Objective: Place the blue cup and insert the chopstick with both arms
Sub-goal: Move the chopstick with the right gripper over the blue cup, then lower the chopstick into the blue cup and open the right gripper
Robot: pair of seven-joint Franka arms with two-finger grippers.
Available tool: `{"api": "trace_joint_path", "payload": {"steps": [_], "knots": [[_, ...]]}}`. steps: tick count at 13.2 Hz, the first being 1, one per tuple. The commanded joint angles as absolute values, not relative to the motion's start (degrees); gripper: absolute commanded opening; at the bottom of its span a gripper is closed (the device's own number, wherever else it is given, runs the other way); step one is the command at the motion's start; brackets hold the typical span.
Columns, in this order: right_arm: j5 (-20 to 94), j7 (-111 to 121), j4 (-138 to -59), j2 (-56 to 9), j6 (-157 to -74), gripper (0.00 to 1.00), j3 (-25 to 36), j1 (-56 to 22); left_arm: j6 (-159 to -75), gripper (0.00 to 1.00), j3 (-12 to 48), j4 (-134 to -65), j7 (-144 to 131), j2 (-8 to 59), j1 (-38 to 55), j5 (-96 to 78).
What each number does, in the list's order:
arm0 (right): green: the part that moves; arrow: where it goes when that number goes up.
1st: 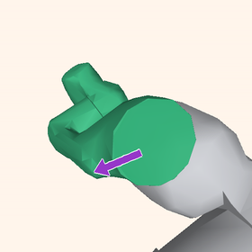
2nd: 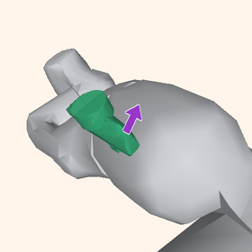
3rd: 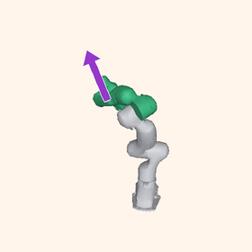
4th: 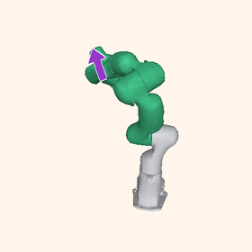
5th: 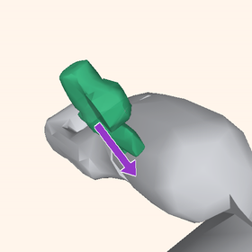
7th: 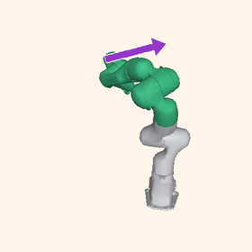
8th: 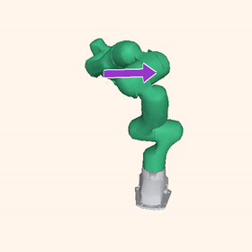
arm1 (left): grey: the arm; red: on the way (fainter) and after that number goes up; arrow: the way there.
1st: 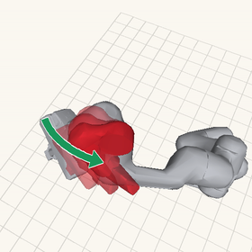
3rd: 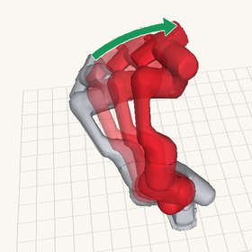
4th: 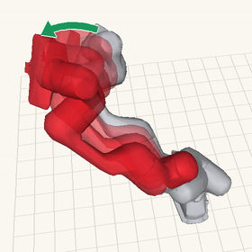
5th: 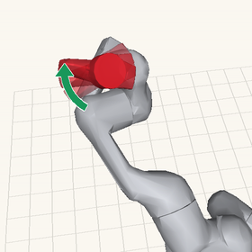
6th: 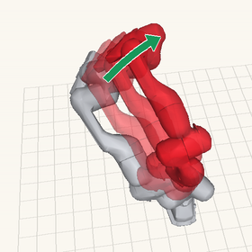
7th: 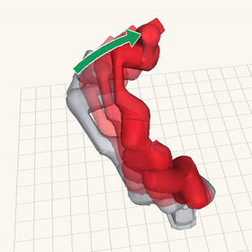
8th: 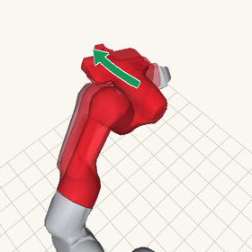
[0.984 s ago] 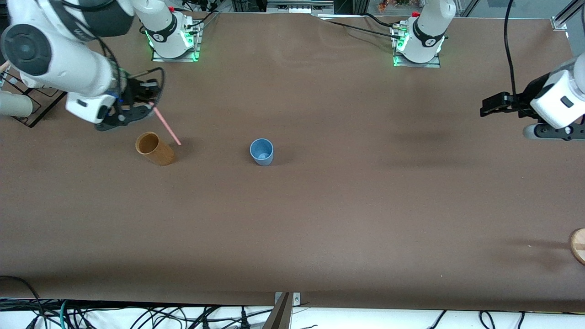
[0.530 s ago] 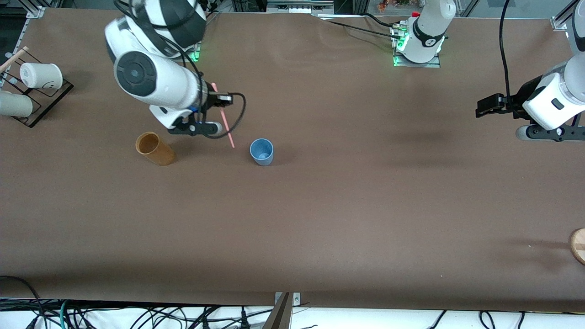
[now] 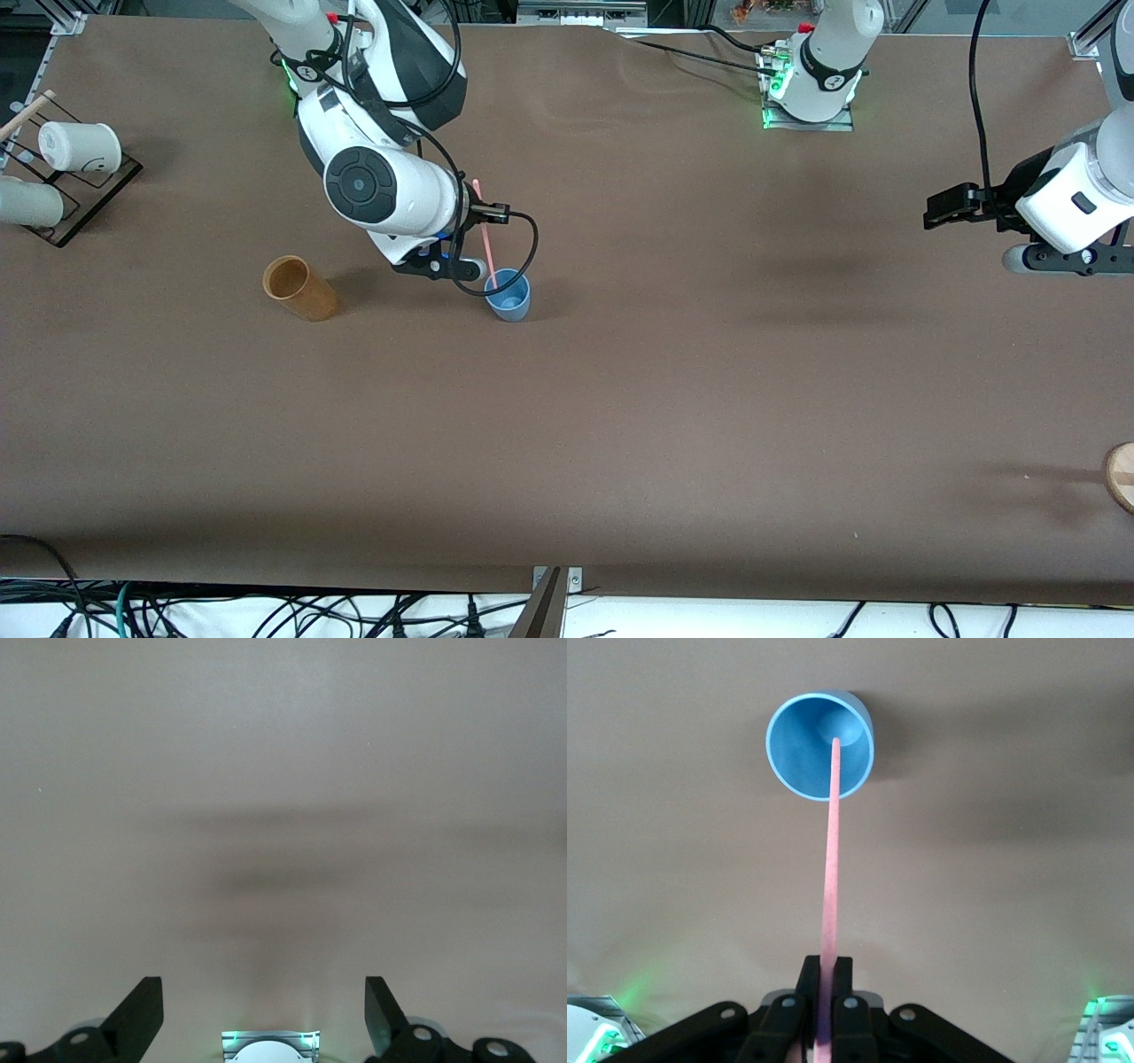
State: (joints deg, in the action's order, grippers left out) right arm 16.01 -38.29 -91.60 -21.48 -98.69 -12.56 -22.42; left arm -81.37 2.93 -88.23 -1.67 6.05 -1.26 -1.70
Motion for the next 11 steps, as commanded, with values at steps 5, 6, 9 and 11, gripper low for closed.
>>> {"api": "trace_joint_path", "payload": {"steps": [5,6,9,11], "knots": [[12.6,-39.2,-89.9,-27.2,-103.1,0.0,-12.1,-24.3,-81.7,1.0,2.7,-87.8,-0.4,6.7,-1.7,-0.6],[10.9,-39.2,-89.9,-27.2,-103.0,0.32,-12.0,-24.3,-81.7,1.0,2.8,-87.8,-0.4,6.8,-1.8,-0.7],[10.1,-38.8,-88.4,-26.3,-102.7,1.0,-11.5,-23.5,-81.7,1.0,2.8,-87.8,-0.4,6.8,-1.7,-0.8],[8.9,-38.3,-84.8,-26.2,-102.1,1.0,-9.6,-23.5,-81.7,1.0,2.8,-87.8,-0.4,6.8,-1.7,-0.8]]}}
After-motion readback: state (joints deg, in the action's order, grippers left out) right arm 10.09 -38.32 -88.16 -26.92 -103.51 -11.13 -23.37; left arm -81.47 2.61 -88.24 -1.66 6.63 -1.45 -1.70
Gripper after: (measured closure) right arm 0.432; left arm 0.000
